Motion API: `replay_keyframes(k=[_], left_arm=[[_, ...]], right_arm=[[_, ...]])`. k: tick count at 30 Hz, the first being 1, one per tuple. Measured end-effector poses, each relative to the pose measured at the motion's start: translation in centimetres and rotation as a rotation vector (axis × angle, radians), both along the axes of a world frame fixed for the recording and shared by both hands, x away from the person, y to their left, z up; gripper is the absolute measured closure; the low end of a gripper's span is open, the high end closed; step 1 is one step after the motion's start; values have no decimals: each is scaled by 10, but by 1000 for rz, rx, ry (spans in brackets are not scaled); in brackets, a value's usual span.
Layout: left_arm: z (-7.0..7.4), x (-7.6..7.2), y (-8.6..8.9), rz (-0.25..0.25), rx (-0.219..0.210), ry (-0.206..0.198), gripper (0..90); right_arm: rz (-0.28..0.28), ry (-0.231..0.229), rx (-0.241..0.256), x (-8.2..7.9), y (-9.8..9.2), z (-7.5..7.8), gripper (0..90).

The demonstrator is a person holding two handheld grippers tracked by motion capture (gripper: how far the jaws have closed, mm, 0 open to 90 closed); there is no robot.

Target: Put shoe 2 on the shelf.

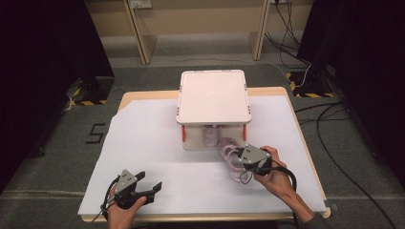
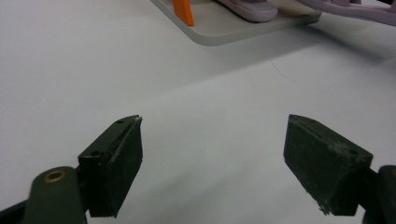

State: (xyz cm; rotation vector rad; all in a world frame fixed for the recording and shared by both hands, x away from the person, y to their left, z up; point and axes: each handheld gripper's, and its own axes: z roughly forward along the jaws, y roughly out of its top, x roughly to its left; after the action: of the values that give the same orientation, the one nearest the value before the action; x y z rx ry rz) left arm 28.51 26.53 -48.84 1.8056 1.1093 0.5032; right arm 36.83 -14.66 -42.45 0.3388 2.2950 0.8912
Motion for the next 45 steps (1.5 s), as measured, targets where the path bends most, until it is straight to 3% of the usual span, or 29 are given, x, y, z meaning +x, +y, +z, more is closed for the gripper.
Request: replay_keyframes(k=[2,4,8,17,21,22,23,24,25,28,30,31,32,33,38,41,44,45], left_arm=[[0,0,1,3,0,1,195],[0,0,1,4,-4,2,195],[0,0,0,0,-1,2,194],[0,0,1,-1,-2,0,194],[0,0,1,-1,-1,0,195],[0,0,0,-2,-4,-3,195],[0,0,1,-2,-3,-3,194],[0,0,1,-2,-3,-3,194],[0,0,0,-3,-5,-3,194],[0,0,0,-4,-4,-4,194],[1,-1,0,-3,-4,-5,195],[1,-1,0,-3,-5,-6,194],[1,-1,0,-3,-5,-6,195],[1,-1,0,-3,-4,-4,194],[1,-1,0,-4,-6,-8,195],[0,-1,-1,-5,-4,-7,195],[0,-1,-1,-8,-2,-3,195],[1,-1,-1,-9,-1,-4,195]], right_arm=[[-42,-35,-7,10,-1,0,856],[-61,-37,-3,14,-1,0,856],[-129,-82,-15,35,8,-8,855],[-208,-118,-42,65,24,-25,852],[-212,-131,-68,72,27,-30,838],[-214,-121,-44,73,28,-32,810],[-221,-125,-46,73,30,-32,689],[-221,-125,-46,73,30,-32,689],[-246,-113,-27,71,29,-28,612],[-263,-89,9,64,26,-20,527],[-259,-68,62,57,22,-13,492],[-256,-34,106,53,19,-11,475],[-256,-34,106,53,19,-11,475],[-256,34,206,42,11,-8,414],[-239,138,343,21,-6,-12,327],[-239,189,356,10,-10,-20,306],[-246,209,340,8,-9,-27,304],[-246,228,299,9,-4,-38,298]])
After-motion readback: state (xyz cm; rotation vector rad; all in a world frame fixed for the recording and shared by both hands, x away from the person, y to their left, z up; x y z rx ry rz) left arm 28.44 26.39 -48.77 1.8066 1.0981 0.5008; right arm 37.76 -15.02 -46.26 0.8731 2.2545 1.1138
